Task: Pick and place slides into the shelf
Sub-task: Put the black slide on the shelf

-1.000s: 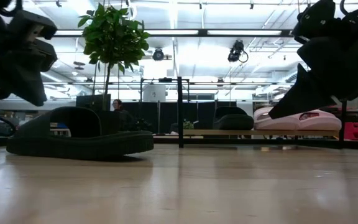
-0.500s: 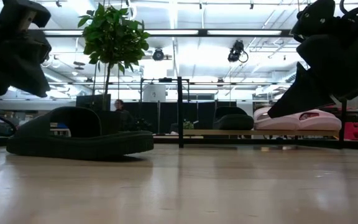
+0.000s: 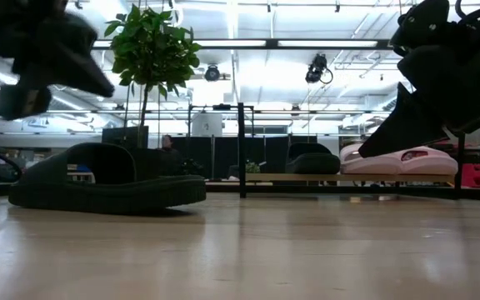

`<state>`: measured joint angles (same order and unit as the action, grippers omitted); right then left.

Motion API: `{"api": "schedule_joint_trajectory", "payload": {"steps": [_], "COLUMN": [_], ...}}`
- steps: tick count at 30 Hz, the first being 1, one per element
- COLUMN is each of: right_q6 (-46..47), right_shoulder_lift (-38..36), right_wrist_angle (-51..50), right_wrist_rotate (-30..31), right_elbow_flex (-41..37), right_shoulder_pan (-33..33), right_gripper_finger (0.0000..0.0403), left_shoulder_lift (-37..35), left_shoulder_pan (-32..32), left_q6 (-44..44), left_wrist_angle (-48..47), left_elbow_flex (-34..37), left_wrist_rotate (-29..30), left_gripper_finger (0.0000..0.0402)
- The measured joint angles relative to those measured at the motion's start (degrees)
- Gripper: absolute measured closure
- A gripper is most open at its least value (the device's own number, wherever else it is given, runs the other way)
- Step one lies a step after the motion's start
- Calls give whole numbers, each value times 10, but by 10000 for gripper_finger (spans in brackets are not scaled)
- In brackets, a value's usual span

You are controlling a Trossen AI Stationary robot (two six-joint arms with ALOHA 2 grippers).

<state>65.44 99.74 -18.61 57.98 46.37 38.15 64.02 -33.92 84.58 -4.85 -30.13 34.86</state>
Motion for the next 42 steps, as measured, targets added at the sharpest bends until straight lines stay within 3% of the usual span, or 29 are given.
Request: {"api": "schedule_joint_trajectory", "payload": {"steps": [4, 10, 16, 22, 30, 35, 42], "right_q6": [0, 1, 0, -1, -13, -15, -19], "right_shoulder_lift": [0, 0, 0, 0, 0, 0, 0], "right_wrist_angle": [0, 2, 3, 2, 2, 2, 2], "right_wrist_rotate": [0, 0, 0, 0, -9, -14, -12], "right_elbow_flex": [0, 0, 0, 0, 0, 0, 0], "right_shoulder_pan": [0, 0, 0, 0, 0, 0, 0], "right_gripper_finger": [251, 251, 251, 251, 251, 251, 251], "left_shoulder_lift": [39, 97, 199, 297, 400, 449, 467], "left_shoulder_pan": [11, 26, 42, 62, 84, 86, 79], "left_q6": [-59, -39, -77, -78, -119, -105, -42], "left_wrist_angle": [-58, -285, -370, -552, -590, -697, -756], "left_elbow_flex": [-74, -200, -323, -428, -534, -592, -603], "left_wrist_rotate": [-5, -32, -94, -119, -139, -141, -134], "left_gripper_finger": [395, 393, 395, 392, 375, 394, 380]}}
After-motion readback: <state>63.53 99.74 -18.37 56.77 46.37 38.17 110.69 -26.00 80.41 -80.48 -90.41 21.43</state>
